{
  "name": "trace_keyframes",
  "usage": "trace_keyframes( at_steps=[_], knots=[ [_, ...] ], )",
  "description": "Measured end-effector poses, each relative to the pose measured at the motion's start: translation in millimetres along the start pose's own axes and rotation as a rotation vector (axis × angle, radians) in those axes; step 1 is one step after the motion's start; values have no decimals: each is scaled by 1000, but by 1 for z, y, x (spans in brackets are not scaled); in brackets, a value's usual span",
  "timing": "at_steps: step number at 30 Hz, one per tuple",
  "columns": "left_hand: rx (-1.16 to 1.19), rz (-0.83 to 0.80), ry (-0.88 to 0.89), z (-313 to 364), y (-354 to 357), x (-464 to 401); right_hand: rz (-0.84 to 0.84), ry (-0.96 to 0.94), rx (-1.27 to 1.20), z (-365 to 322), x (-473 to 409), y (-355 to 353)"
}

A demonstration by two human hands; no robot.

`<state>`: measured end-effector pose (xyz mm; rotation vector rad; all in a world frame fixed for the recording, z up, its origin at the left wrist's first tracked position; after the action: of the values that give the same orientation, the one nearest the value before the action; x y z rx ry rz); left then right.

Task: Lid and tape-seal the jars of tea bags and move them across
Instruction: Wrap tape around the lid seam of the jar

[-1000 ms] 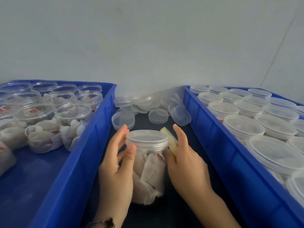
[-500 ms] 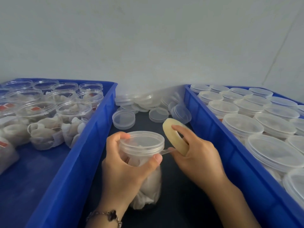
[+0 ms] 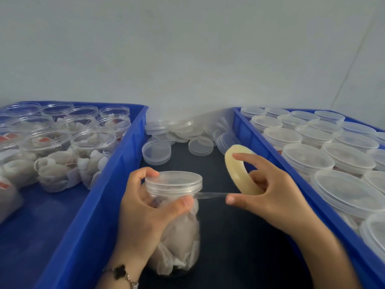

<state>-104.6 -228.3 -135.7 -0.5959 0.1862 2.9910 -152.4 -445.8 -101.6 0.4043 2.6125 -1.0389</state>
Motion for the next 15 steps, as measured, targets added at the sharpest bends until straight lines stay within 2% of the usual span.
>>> trace_keyframes(
  at_steps=[4, 7, 12, 15],
  knots=[
    [42, -79, -15, 3, 0, 0, -1, 38, -84, 3, -1, 2],
    [99, -204, -23, 7, 2, 2, -21, 58, -152, 4, -1, 7],
    [40, -262, 23, 13, 3, 1, -105, 70, -192, 3, -3, 16],
    [62, -354, -10, 11, 4, 4, -169, 72, -213, 5, -4, 18]
  ],
)
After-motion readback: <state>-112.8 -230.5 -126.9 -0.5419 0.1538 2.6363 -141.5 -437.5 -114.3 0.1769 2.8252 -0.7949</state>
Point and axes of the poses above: each hand's wrist, its own x-axis away from the middle knuckle, its own y-axis out of the palm, z = x × y, the point moved 2 cm from there along -x, towards the middle knuckle, and after that the axes turned 2 degrees about y, right-handed, at the moved point
